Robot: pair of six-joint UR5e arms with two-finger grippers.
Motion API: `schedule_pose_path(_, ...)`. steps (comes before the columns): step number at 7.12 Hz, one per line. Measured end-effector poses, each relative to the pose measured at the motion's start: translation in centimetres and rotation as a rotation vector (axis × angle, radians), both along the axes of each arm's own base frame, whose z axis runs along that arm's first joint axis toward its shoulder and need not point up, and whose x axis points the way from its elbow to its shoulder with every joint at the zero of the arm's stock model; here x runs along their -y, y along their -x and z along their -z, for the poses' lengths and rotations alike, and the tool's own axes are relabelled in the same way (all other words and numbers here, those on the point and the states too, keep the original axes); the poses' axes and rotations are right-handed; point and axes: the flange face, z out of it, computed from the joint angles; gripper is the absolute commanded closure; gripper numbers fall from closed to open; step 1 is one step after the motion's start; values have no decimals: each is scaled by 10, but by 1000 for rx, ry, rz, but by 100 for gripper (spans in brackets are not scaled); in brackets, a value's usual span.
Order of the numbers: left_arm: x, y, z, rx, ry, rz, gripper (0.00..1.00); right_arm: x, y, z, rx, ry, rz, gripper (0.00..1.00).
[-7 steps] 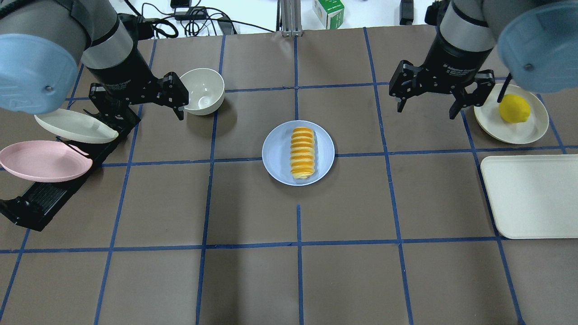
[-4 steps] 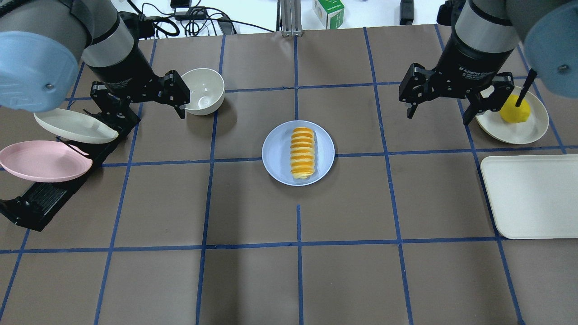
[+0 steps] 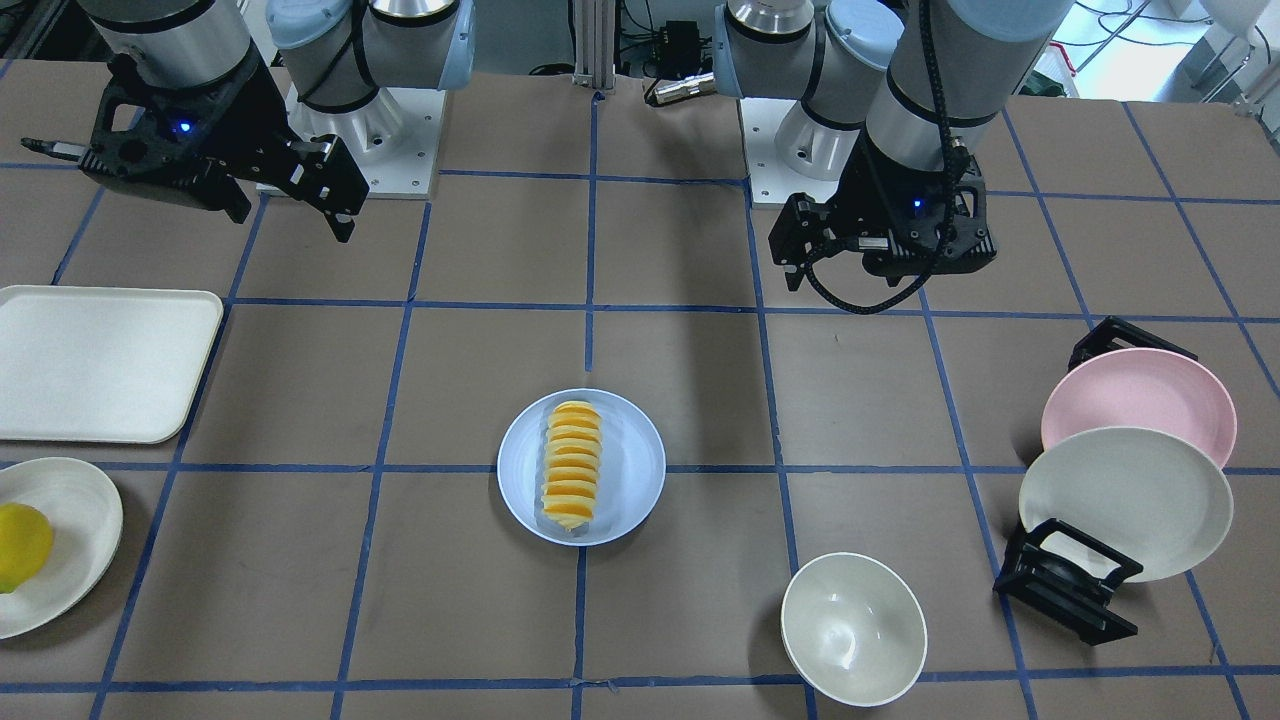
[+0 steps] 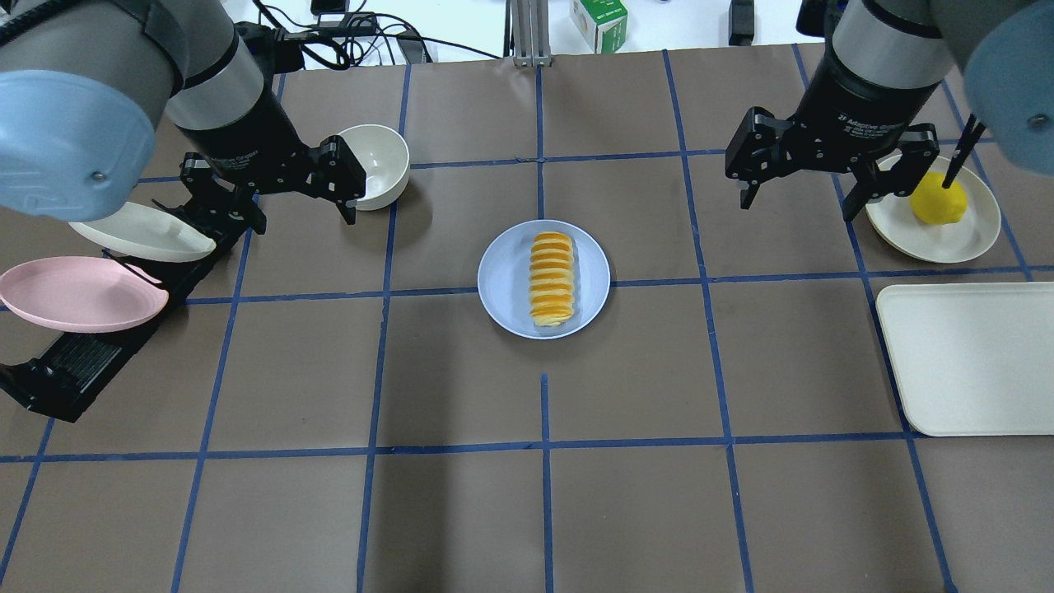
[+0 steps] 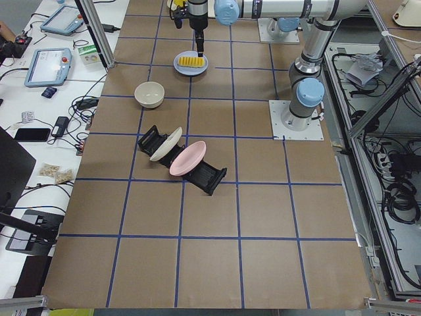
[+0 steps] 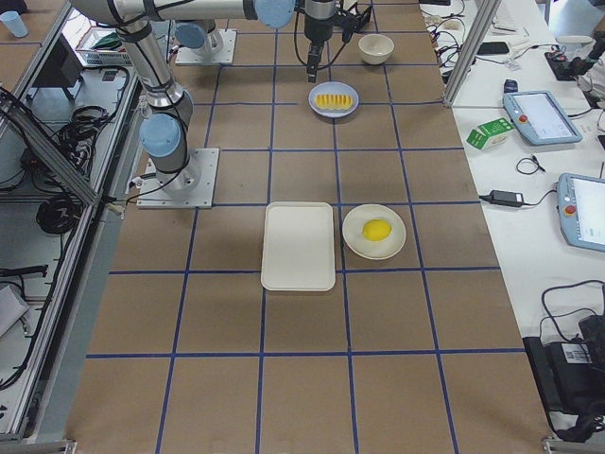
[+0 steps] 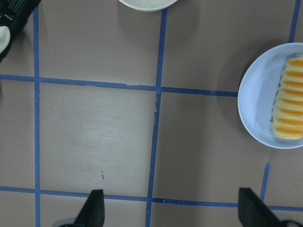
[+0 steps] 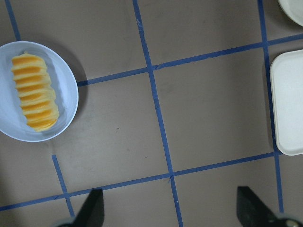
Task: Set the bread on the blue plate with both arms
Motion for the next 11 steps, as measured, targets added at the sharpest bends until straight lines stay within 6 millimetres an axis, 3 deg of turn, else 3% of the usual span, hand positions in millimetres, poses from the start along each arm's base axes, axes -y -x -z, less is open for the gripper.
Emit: schedule_pose_path(11,-2,7,1,0,3,31,0,0,1,2,-12,-4,0,0)
